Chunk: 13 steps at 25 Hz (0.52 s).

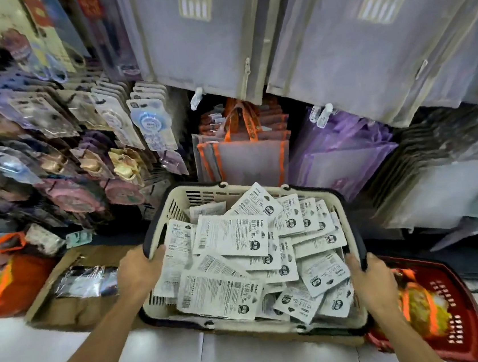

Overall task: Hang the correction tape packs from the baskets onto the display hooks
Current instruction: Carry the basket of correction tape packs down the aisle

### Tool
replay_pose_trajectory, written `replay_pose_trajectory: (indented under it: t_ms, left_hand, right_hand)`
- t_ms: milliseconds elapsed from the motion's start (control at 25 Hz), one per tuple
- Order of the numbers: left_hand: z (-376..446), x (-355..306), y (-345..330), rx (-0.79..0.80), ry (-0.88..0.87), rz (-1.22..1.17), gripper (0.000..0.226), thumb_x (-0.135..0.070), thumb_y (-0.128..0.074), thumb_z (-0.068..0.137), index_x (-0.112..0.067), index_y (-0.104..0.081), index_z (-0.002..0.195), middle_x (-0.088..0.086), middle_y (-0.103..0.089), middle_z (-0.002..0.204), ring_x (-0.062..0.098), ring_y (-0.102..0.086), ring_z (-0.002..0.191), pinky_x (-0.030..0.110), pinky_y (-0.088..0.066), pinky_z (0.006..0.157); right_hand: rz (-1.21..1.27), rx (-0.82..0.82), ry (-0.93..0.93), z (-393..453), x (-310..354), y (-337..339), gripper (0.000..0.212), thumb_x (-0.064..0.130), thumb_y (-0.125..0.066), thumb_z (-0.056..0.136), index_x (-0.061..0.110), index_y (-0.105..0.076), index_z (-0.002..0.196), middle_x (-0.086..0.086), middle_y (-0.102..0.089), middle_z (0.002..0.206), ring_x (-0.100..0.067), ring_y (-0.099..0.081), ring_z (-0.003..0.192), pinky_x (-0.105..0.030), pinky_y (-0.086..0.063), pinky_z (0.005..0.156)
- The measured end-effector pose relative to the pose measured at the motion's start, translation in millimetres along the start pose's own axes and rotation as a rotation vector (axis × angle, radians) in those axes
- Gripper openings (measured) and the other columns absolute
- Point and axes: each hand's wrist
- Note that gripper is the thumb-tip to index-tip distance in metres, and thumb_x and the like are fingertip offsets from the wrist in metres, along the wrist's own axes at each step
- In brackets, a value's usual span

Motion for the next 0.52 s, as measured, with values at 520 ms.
replay_pose_trajectory:
  t_ms: [520]
  left_hand:
    - [-96.8, 180.8, 153.0, -0.462, 0.458, -0.423, 0.035, -0.035, -0.075, 0.091, -0.028, -0.057, 0.062, -0.019, -0.053, 0.038, 0.001, -0.050, 0.043, 0.023, -0.034, 0.045]
  right_hand:
    - [-0.046, 0.294, 0.579, -60.5, 190.0, -77.2, 0.052, 0.042, -0.054, 0.101, -0.002, -0.052, 0.074, -0.018, -0.057, 0.068, -0.036, -0.053, 0.065, -0.046, -0.043, 0.064]
Point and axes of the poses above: each hand's wrist, its own z-axis towards the middle knuckle, its own y-axis out of the back of the hand, x = y × z
